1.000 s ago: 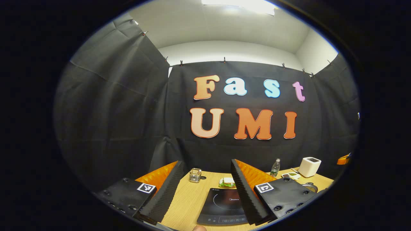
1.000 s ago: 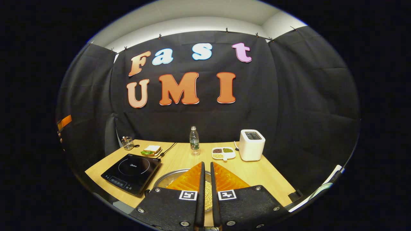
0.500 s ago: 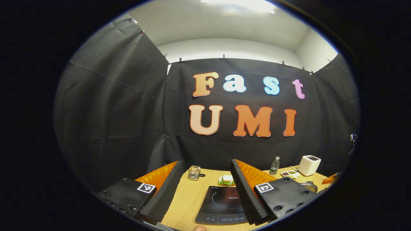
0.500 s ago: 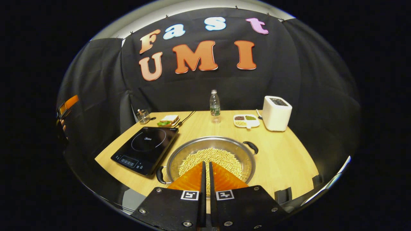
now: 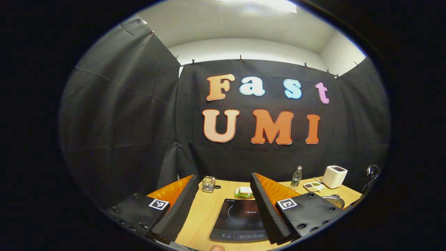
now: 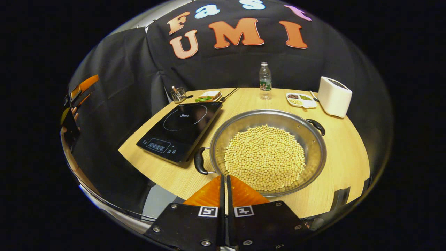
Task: First push the handle of the pot to place it horizontally, then grasp the pot with both hands and set it on the induction cooktop.
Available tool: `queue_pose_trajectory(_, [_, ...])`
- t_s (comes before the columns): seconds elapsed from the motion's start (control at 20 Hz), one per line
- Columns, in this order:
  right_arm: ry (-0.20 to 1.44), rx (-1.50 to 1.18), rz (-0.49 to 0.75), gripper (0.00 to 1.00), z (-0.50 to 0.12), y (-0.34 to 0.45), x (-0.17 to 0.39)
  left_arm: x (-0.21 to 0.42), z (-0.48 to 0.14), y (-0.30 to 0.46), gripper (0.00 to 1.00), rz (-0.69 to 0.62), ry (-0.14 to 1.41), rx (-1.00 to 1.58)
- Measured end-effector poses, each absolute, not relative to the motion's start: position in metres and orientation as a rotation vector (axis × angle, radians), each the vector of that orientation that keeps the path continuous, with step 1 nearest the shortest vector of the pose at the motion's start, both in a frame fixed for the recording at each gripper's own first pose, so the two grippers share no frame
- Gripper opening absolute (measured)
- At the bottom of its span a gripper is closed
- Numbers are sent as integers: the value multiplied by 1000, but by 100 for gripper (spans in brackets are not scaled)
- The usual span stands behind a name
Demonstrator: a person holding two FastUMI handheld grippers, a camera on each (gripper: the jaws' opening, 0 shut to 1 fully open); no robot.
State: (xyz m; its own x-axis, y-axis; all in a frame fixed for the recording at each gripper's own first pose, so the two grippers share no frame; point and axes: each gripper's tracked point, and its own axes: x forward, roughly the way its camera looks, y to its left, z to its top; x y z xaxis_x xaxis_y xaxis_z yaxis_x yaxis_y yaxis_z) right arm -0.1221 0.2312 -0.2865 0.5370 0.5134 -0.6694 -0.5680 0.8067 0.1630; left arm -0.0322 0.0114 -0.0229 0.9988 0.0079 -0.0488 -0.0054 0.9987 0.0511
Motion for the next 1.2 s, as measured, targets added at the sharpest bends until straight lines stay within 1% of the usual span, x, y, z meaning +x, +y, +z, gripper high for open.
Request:
queue_pose_trajectory(0.2, [811, -91, 694, 2, -301, 249, -134, -32, -28, 11, 97, 9, 60, 54])
queue_pose_trajectory(0.5, [859, -108, 732, 0, -317, 271, -140, -29, -37, 14, 98, 12, 84, 47])
queue_pose_trajectory(0.8, [876, -141, 749, 0, -329, 293, -142, -26, -38, 22, 98, 31, 84, 45])
queue_pose_trajectory(0.9, [858, -171, 729, 0, -331, 295, -134, -26, -39, 24, 98, 34, 82, 51])
queue_pose_trajectory(1.2, [875, -152, 727, 0, -336, 307, -133, -29, -43, 33, 98, 31, 97, 49])
